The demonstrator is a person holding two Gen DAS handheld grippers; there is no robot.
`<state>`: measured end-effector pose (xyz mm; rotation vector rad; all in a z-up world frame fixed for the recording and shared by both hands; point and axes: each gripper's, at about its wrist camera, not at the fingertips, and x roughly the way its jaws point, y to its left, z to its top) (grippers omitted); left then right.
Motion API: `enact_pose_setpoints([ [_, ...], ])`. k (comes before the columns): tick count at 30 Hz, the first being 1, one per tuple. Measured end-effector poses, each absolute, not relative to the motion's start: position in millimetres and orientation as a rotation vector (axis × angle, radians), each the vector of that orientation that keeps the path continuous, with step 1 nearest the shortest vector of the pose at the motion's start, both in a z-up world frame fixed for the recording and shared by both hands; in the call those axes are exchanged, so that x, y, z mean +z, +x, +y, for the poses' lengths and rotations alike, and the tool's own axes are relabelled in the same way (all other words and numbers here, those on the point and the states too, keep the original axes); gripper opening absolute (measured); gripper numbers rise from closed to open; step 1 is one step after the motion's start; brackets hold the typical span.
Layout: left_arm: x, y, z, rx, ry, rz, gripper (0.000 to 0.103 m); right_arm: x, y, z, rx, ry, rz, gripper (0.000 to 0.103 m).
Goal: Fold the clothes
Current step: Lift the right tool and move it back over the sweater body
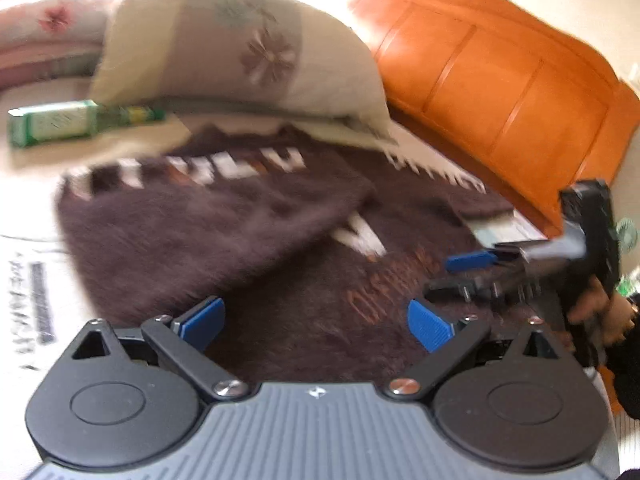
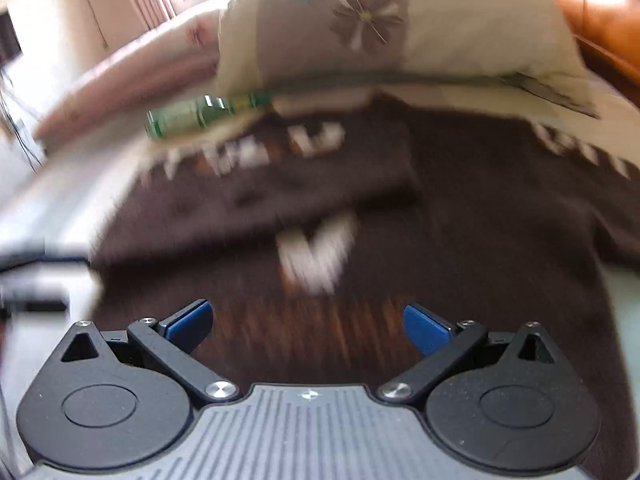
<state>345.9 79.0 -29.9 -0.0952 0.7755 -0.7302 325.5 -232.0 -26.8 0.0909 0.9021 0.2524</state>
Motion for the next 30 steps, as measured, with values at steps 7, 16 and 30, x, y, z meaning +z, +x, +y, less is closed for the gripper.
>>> enact_pose_setpoints([
  [7, -55, 349, 65, -0.679, 0.017, 0.866, 0.098, -56, 281, -229, 0.171, -0.005, 0.858, 0.103],
  [16, -44, 341, 55, -0.660, 0.086, 0.842, 0.098, -36, 265, -228, 0.136, 0.028, 0.899, 0.103],
  [30, -32, 328, 42, -0.677, 0.123, 0.801, 0.098, -36, 167, -204, 0.146, -0.021, 0.855, 0.103],
])
